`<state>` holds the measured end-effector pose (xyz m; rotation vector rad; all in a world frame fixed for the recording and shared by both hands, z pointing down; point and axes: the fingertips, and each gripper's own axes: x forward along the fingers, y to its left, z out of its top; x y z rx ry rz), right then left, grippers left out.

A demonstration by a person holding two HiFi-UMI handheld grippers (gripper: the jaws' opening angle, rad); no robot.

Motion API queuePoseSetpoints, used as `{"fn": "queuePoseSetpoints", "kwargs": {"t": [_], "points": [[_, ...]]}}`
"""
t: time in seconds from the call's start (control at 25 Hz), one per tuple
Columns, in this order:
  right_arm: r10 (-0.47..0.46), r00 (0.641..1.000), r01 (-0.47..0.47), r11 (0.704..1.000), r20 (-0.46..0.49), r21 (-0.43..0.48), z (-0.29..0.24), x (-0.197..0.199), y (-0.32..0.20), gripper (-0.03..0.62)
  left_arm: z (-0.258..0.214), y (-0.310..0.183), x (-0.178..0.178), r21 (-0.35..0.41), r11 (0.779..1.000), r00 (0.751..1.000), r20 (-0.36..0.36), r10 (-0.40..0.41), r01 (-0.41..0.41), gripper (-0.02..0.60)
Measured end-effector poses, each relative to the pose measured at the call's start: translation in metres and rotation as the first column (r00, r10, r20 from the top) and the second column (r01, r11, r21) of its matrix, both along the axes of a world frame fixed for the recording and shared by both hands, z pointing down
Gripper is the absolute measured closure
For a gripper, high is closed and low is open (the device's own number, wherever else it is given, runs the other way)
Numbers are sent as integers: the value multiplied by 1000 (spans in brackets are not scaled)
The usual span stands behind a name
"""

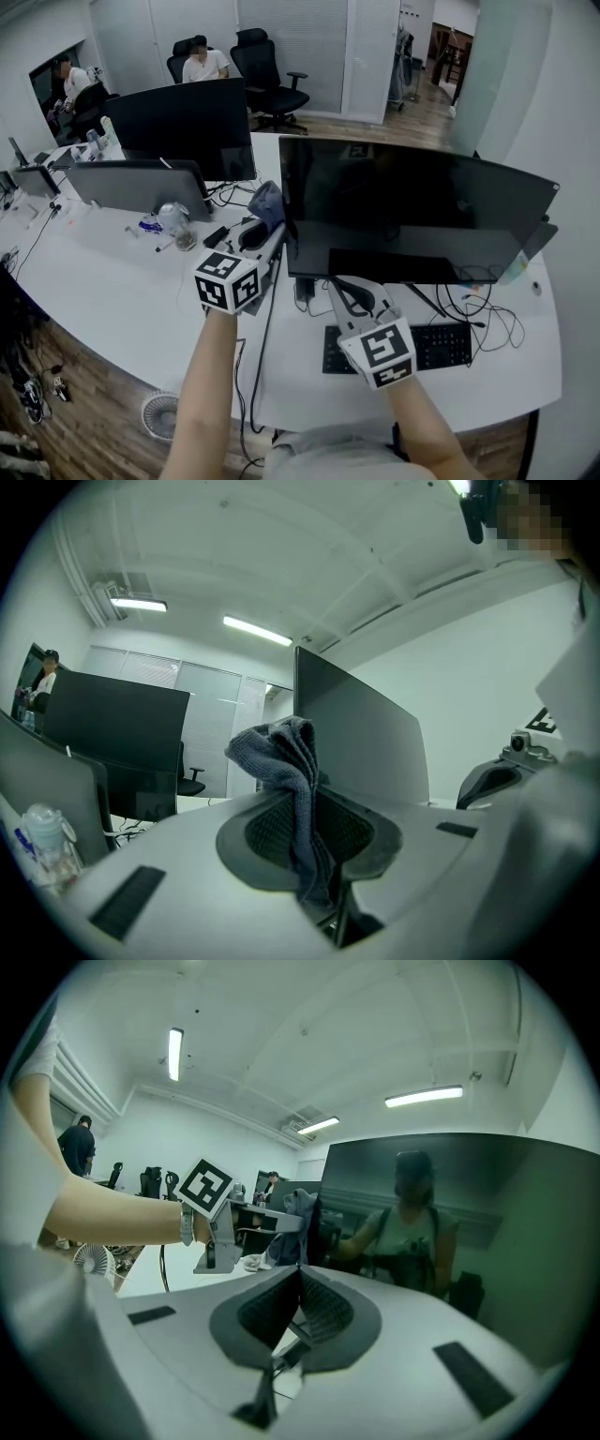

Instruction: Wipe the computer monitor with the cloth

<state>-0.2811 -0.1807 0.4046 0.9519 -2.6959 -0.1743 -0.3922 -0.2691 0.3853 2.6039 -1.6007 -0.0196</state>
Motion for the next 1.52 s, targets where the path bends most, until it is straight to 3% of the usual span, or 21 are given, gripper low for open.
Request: {"fn": "queuePoseSetpoints", "kwargs": {"t": [0.52,1.52], "points": [[-8,1000,7,999,-25,-32,16,4,-1,586,35,5,2,-10,1000,1000,-7,-21,21,522],[-29,998,24,996,-55,-88,44,6,2,586,124,21,11,-140,989,996,-66,-57,47,522]]}}
